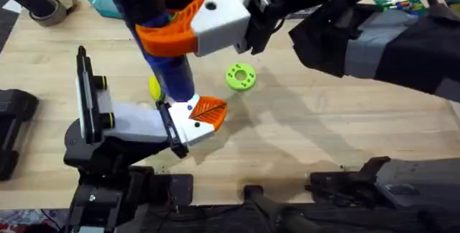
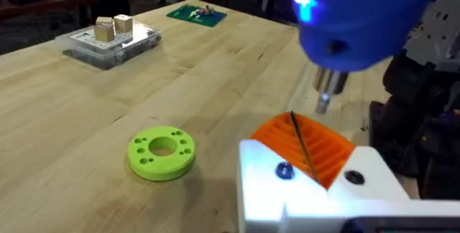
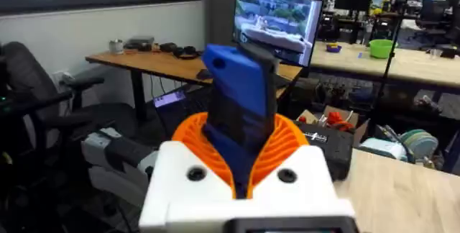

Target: Pick up the gripper from the table and insert it into the empty holder that is missing its gripper. Then pick up a screw, insert it into the mounting hole, and use the screwdriver to tighten it. Finally, clean up the table by picking up the vegetable and placing it into the bucket.

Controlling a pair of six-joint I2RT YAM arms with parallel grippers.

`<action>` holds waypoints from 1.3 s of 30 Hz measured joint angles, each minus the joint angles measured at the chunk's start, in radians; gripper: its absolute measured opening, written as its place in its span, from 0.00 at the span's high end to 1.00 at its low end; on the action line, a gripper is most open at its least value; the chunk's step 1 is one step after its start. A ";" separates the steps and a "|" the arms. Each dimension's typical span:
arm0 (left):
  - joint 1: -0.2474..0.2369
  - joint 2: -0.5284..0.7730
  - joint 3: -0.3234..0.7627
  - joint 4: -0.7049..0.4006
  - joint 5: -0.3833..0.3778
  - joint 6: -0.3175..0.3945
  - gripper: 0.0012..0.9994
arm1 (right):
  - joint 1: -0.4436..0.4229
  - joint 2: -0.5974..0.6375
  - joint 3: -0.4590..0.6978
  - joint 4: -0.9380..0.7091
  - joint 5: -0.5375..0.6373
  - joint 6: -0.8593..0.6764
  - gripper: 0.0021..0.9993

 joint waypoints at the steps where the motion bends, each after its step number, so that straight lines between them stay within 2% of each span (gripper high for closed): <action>1: 0.000 0.000 0.000 0.000 0.000 0.000 0.99 | 0.000 0.000 -0.001 0.000 0.000 -0.002 0.94; 15: 0.000 0.000 0.000 0.000 0.000 0.000 0.99 | 0.000 0.000 -0.051 0.000 0.008 -0.042 0.94; 39: 0.000 0.000 0.000 0.000 0.000 0.000 0.99 | 0.005 0.000 -0.068 -0.002 0.037 -0.096 0.94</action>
